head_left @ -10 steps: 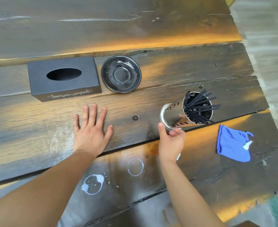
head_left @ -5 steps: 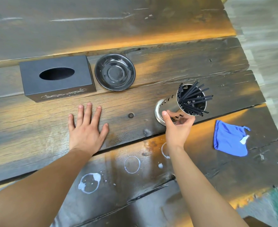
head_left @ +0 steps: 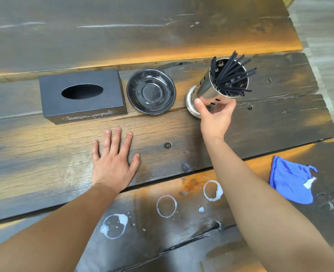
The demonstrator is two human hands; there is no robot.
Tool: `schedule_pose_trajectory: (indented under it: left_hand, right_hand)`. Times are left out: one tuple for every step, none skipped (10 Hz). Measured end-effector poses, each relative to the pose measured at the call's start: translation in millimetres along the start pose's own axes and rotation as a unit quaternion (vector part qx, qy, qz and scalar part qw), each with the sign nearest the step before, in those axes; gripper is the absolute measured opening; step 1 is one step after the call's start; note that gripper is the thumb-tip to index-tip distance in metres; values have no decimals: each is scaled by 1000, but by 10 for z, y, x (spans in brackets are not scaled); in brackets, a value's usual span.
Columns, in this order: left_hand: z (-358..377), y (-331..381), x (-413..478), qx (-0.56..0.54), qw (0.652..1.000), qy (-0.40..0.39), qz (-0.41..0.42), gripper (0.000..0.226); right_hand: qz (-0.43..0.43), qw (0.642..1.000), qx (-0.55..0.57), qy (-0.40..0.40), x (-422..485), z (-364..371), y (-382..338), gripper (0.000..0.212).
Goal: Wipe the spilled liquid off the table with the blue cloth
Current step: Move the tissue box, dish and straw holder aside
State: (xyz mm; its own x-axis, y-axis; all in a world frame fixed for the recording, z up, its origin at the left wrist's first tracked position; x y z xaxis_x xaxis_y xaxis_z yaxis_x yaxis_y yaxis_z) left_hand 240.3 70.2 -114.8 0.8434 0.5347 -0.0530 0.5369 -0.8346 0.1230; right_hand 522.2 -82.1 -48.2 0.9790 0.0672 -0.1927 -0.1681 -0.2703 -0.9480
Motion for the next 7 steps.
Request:
schedule_pose_trajectory:
  left_hand:
    - [-14,4,-1,-5,1000,-5,2,69]
    - [-31,9,-5,-6,1000,-10,2,69]
    - [-40,12,-9,-3,1000,-11,3,69]
    - [-37,13,-7,-2,1000,-11,5,69]
    - [-31,16,-7,1,1000,-10,5,70]
    - [-31,15,-10,1,1000,-11,4,69]
    - [-31,18,-11,0,1000,-12,0,69]
  right_hand:
    - [2,1000,-7,-11,178,187,-38,82]
    - [2,1000,-10,-27,277,323,-54,80]
    - [-6,999,-31,-25,310,402,-70,75]
    - [-3,999,-32,-28,332,446,-71,76]
    - [3,999,-35,-27,345,456,-79,87]
    - [8,998,-41,-43,351,453,-81,102]
    - [24,997,-51,-61,307,386,-81,120]
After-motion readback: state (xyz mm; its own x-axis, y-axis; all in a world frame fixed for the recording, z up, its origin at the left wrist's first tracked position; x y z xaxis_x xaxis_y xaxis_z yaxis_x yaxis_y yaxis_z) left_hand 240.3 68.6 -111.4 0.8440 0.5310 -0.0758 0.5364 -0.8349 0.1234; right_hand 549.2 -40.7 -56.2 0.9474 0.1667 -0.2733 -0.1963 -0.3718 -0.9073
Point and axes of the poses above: each hand's wrist, its own x-axis towards the middle knuckle, its own z-axis out of the palm, y = z × x, the point moved 3 cm from there along x, towards the middle knuckle, and after that the axes turned 6 degrees about z, right-handed, at the moved point
